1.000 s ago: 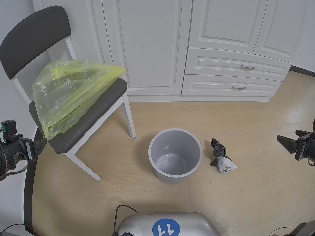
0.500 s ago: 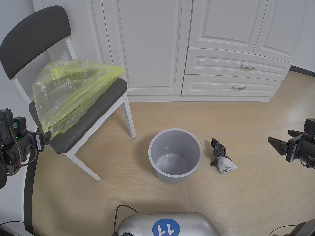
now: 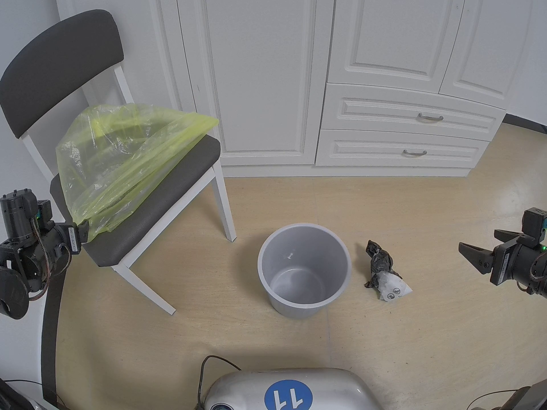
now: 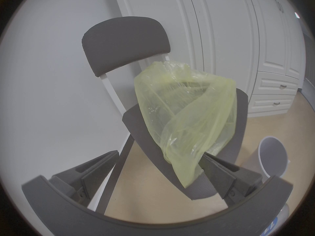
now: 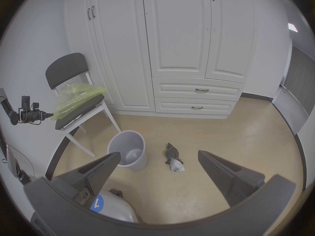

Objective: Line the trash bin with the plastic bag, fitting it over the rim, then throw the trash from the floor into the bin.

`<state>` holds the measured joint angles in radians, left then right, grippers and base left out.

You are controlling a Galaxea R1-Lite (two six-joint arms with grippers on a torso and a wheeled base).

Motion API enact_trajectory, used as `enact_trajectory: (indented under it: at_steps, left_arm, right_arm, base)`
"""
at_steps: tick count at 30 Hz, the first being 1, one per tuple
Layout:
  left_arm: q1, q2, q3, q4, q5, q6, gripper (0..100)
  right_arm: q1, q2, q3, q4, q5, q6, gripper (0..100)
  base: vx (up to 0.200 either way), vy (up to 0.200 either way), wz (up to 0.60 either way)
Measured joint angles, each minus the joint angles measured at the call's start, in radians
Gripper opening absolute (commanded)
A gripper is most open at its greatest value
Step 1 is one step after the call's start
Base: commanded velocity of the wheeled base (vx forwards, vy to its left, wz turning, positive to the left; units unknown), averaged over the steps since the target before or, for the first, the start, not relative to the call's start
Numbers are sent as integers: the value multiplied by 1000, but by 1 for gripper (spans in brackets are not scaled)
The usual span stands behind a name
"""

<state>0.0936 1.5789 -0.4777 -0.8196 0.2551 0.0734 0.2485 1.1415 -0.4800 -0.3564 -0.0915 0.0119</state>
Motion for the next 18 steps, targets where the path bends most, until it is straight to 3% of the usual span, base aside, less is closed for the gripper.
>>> enact_trajectory:
  at_steps: [18]
  left_arm:
    - [37,110,-9,-97,8,-11,100]
  right_arm:
    - [0,15,0,-10,1,4,100]
  base:
    - [0,0,0]
